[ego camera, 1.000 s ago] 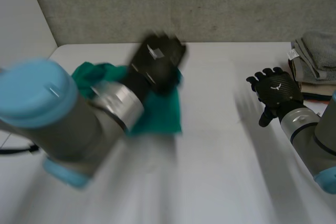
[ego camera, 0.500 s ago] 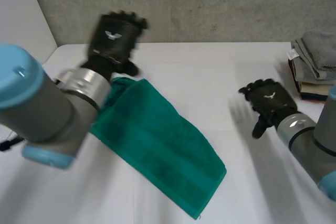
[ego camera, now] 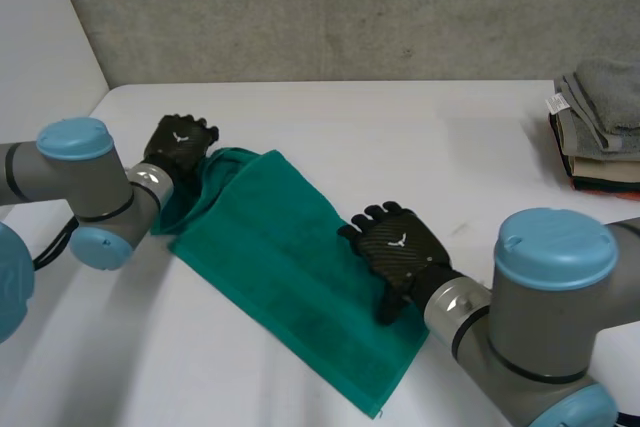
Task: Fold the laundry.
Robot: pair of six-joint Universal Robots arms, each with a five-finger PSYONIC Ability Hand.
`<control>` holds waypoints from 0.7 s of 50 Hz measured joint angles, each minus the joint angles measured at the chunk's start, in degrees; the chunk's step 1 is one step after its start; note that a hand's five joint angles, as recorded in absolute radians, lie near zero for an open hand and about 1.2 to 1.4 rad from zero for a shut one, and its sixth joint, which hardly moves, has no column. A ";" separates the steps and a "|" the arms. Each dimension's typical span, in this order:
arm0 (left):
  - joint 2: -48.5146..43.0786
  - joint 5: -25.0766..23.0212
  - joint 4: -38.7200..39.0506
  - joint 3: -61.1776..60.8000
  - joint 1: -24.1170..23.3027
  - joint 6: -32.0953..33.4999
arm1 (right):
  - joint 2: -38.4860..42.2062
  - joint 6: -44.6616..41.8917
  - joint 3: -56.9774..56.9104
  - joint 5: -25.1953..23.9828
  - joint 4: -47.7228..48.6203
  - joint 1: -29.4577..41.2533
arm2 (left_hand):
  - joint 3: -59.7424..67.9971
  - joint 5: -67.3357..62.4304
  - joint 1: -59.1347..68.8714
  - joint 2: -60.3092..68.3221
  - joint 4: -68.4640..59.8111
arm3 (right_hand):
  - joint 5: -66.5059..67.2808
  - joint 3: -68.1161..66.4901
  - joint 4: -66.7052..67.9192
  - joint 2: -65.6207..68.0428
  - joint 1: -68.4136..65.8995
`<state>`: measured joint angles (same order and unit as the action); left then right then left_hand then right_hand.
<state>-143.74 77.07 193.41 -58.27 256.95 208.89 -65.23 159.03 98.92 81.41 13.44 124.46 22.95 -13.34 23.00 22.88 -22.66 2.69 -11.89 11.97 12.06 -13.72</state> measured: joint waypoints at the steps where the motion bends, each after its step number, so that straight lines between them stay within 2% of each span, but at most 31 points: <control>1: -0.69 -0.21 -0.79 0.80 -0.03 -0.33 | 0.84 -0.26 -0.21 0.05 0.67 0.24 | 1.03 -0.92 0.66 0.99 -1.05 | 0.00 0.00 0.00 0.00 0.00; 4: -2.06 -0.56 -2.12 2.45 -0.09 -1.02 | 2.86 -1.05 -1.04 0.17 1.67 0.72 | 5.20 -5.18 5.75 5.15 -5.59 | 0.00 0.00 0.00 0.00 0.00; 6: -2.95 -0.63 -2.68 3.49 -0.13 -1.39 | 4.40 -1.77 -1.89 0.26 2.05 1.01 | 14.80 -14.46 16.80 15.52 -15.30 | 0.00 0.00 0.00 0.00 0.00; 7: -3.19 -0.61 -2.77 3.82 -0.15 -1.47 | 4.93 -2.02 -2.20 0.30 2.12 1.08 | 15.94 -15.53 17.89 16.61 -16.41 | 0.00 0.00 0.00 0.00 0.00; 9: -3.76 -0.52 -2.87 4.51 -0.21 -1.62 | 6.31 -2.66 -3.10 0.42 2.23 1.22 | 29.79 -29.08 30.75 30.09 -30.24 | 0.00 0.00 0.00 0.00 0.00; 10: -3.90 -0.47 -2.83 4.74 -0.24 -1.64 | 6.83 -2.86 -3.46 0.52 2.24 1.24 | 29.79 -29.08 30.75 30.09 -30.24 | 0.00 0.00 0.00 0.00 0.00; 13: -4.07 -0.32 -2.71 5.07 -0.38 -1.70 | 8.58 -3.33 -4.83 1.14 2.29 1.22 | 43.61 -41.82 40.76 44.09 -44.41 | 0.44 -0.60 0.49 0.52 -0.20; 16: -3.92 -0.19 -2.56 5.05 -0.63 -1.78 | 10.13 -3.58 -6.37 2.03 2.31 1.15 | 45.04 -41.95 40.76 45.41 -45.81 | 4.65 -4.93 4.81 5.53 -3.52; 17: -3.75 -0.17 -2.56 4.94 -0.74 -1.81 | 10.44 -3.61 -6.74 2.30 2.24 1.14 | 45.04 -41.95 40.76 45.41 -45.81 | 10.48 -12.99 12.85 14.01 -11.97; 19: -3.01 -0.11 -2.60 4.50 -1.07 -1.91 | 10.86 -3.63 -7.47 2.86 2.26 1.05 | 45.04 -41.95 40.76 45.41 -45.81 | 13.89 -31.30 30.96 31.89 -29.51; 22: -0.88 -0.06 -2.70 3.32 -1.66 -2.18 | 10.87 -3.55 -8.04 3.53 2.28 0.82 | 45.04 -41.95 40.76 45.41 -45.81 | 14.34 -52.13 52.00 52.72 -43.85; 25: 2.98 -0.05 -2.78 1.16 -2.21 -2.85 | 9.29 -3.41 -7.75 4.36 2.63 0.49 | 45.04 -41.95 40.76 45.41 -45.82 | 14.34 -55.84 56.14 55.41 -50.82; 28: 8.06 -0.06 -2.81 -1.62 -2.54 -4.14 | 5.30 -3.42 -6.64 5.29 3.08 -0.31 | 45.06 -41.95 40.76 45.41 -45.84 | 14.34 -55.96 56.36 55.41 -51.78; 35: 23.80 -0.24 -2.96 -10.28 -3.49 -9.80 | -9.89 -3.54 -3.51 5.96 2.16 -7.69 | 45.17 -41.95 40.76 45.60 -45.85 | 14.34 -55.97 56.48 55.41 -52.93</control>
<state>-119.94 76.83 190.45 -68.55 253.46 199.08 -75.12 155.49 95.42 87.36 15.60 116.77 68.12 -55.29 63.76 68.48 -68.51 17.03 -67.86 68.44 67.47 -66.65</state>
